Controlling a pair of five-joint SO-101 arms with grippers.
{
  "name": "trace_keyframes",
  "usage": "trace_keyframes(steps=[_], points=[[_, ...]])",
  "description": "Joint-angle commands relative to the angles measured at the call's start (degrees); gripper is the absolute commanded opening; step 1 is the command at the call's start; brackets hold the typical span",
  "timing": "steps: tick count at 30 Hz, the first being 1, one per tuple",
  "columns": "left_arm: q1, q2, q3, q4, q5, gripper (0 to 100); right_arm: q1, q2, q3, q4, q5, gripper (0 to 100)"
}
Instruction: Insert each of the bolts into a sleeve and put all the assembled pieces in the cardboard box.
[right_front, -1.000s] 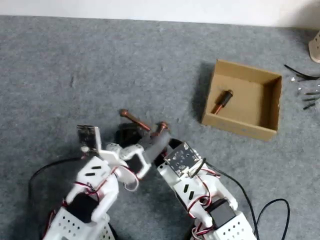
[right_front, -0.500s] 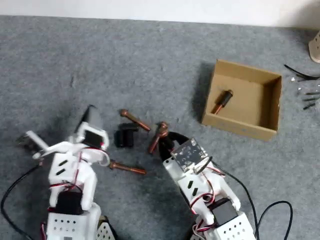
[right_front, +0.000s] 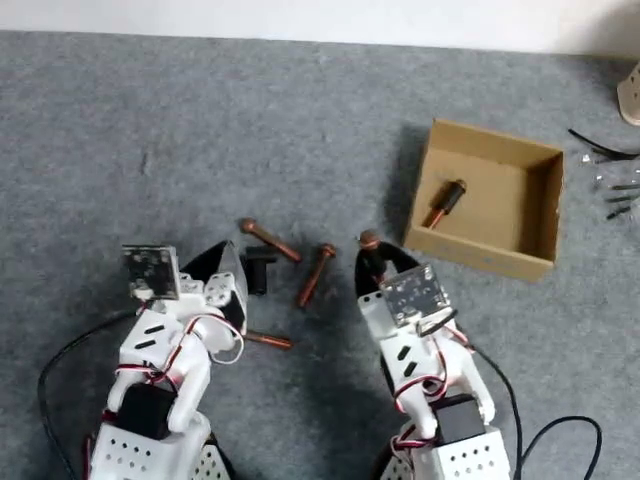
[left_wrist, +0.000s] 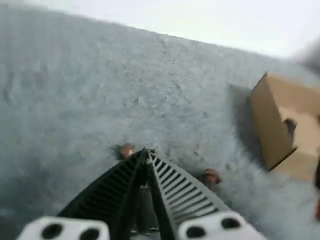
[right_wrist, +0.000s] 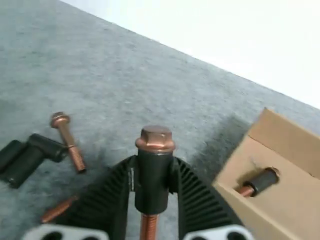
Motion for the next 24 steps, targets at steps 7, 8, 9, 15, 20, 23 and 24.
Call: trace_keyframes(steps=[7,8,9,15,20,23,24], points=[[-4.4,0.0,0.7,-0.1,-28.0,1,8.4,-1.2,5.4,-3.8,0.2,0.3],[-4.4,0.0,0.7,-0.1,-28.0,1,10.8,-1.0,5.4,-5.3,0.2,0.3],[-4.4,0.0,0.6,-0.1,-27.5,1,13.0,-0.9,5.4,-7.1,0.2,0.3],[-4.5,0.0,0.2,0.2,-26.9,1,15.2,5.1,5.1,-13.9,0.3,0.3],[-4.4,0.0,0.3,0.2,-26.9,1,15.4,26.5,-9.4,-20.8,0.2,0.3],[-4.4,0.0,0.5,0.2,-27.1,1,15.5,45.4,-21.9,-24.5,0.2,0.3],[-4.4,0.0,0.6,0.1,-27.1,1,15.6,52.0,-26.4,-25.3,0.2,0.3]])
